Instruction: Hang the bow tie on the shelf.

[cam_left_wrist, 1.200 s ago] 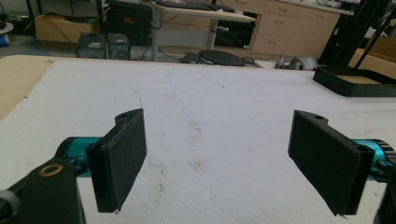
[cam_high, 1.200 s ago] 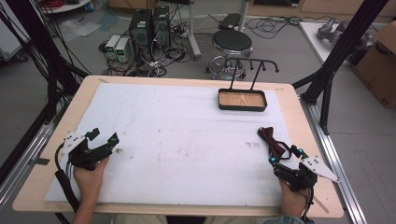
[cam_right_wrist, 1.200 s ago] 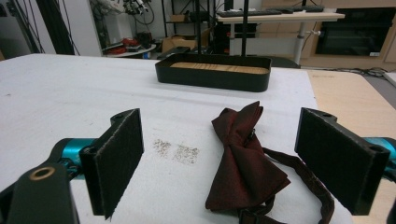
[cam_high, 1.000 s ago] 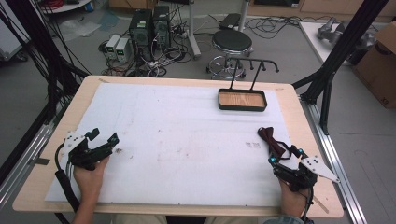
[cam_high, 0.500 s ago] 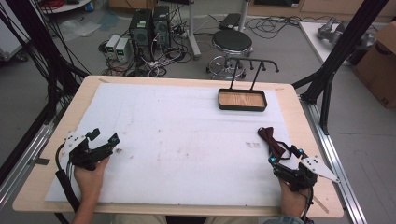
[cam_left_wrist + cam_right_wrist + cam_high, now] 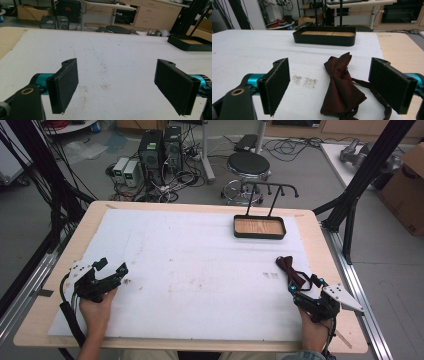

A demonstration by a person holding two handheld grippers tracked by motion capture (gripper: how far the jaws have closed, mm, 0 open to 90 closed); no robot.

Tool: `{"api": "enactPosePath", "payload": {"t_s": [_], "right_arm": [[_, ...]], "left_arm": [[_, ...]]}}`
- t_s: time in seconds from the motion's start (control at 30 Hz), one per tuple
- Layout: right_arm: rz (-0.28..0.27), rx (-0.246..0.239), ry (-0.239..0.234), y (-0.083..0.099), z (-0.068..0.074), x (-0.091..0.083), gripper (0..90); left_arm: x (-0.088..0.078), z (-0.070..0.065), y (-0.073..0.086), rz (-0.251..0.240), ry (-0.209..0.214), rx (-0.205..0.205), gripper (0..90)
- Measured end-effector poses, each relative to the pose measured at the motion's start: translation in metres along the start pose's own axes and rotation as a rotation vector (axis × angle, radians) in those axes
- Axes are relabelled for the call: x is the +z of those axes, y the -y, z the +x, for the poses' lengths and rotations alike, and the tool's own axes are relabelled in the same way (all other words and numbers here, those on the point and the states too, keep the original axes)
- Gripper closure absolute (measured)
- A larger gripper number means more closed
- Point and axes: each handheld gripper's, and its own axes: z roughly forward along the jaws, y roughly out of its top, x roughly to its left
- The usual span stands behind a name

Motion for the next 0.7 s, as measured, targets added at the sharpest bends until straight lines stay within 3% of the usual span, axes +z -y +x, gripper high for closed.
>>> {"api": "enactPosePath", "payload": {"t_s": [0.2,0.27,0.3,0.37,0.4,0.5,0.7], "right_arm": [[0.048,-0.025,0.006,-0.007,0.002,0.014,21.2],[0.090,-0.087,0.021,-0.010,0.002,0.022,25.4],[0.153,-0.127,0.043,-0.012,0.002,0.031,27.8],[0.168,-0.137,0.047,-0.013,0.001,0.034,29.5],[0.214,-0.142,0.047,-0.015,0.000,0.042,33.5],[0.251,-0.206,0.069,-0.017,0.000,0.049,38.8],[0.331,-0.241,0.080,-0.022,0.001,0.064,47.0]], "left_arm": [[0.000,0.000,0.000,-0.001,-0.003,-0.005,19.7],[0.000,0.001,0.000,-0.002,-0.005,-0.008,19.7],[0.000,0.001,0.000,-0.002,-0.004,-0.009,19.7],[0.000,0.001,0.000,0.000,-0.003,-0.008,19.7],[0.000,0.001,0.000,-0.002,-0.002,-0.008,19.7],[0.000,0.001,0.000,-0.001,-0.002,-0.007,19.7],[0.000,0.001,0.000,-0.002,-0.001,-0.007,19.8]]}}
